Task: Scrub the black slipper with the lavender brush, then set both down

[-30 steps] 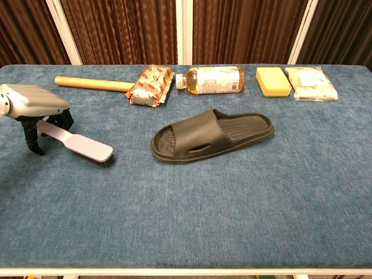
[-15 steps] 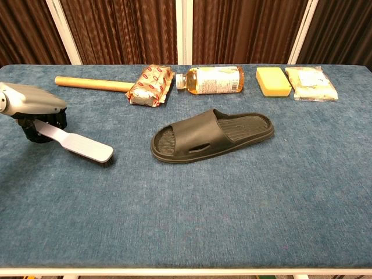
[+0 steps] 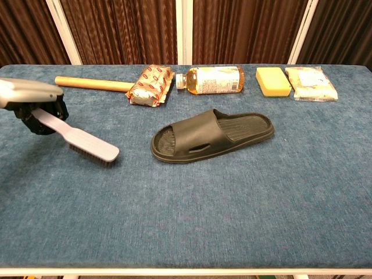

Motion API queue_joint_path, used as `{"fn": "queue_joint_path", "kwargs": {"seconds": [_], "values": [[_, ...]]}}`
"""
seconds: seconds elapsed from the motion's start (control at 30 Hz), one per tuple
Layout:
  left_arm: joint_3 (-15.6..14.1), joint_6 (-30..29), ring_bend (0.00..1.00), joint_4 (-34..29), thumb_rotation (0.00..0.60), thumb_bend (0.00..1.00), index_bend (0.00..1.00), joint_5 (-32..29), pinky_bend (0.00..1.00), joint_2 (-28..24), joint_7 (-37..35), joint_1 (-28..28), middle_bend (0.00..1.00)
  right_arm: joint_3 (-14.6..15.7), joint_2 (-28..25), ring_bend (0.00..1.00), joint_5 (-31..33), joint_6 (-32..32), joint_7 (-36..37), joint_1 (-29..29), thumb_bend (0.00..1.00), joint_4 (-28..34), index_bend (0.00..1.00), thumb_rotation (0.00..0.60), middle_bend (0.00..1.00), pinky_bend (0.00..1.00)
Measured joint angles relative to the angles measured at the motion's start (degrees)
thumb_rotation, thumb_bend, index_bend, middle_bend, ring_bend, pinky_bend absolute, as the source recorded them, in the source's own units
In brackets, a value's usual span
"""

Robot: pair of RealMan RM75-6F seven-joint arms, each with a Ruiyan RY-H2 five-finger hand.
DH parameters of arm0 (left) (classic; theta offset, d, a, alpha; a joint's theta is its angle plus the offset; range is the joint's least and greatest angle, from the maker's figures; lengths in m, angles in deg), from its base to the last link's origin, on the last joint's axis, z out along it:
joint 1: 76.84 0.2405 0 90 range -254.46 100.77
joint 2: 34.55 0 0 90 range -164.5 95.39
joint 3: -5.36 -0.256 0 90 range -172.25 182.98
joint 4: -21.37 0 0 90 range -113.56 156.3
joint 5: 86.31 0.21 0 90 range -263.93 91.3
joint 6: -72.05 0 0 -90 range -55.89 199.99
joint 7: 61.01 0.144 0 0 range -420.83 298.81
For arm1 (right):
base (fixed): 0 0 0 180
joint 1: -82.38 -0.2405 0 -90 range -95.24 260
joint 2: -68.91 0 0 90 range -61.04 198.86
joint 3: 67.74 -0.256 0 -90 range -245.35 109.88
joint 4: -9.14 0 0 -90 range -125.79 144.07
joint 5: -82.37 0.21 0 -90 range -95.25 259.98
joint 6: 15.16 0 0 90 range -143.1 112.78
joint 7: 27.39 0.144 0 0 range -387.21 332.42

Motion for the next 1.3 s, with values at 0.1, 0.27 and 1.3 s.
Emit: {"fn": "queue_joint_path", "kwargs": {"seconds": [0.1,0.27,1.3], "values": [[-0.76,-3.7,1.0,0.59,0.6,0.92,1.0,3.89,1.0,-0.35,-9.42,0.78,1.0,-0.45,-1.63,0.07,-0.47,-1.27,0.11,-1.22,0.03,1.18,0.16,0.6,0.27,0.11],[-2.92,-12.06,1.0,3.21,0.6,0.93,1.0,11.86,1.0,-0.35,-19.37,1.83,1.0,-1.46,-4.09,0.07,-0.69,-2.74,-0.1,-2.95,0.03,3.53,0.16,0.6,0.28,0.11],[4.35,-32.93,0.95,8.28,0.6,0.93,1.0,6.71,1.0,11.16,-85.57,6.88,1.0,-0.78,-3.17,0.07,0.03,-8.52,-2.01,-7.05,0.03,5.85,0.16,0.6,0.3,0.11]]}}
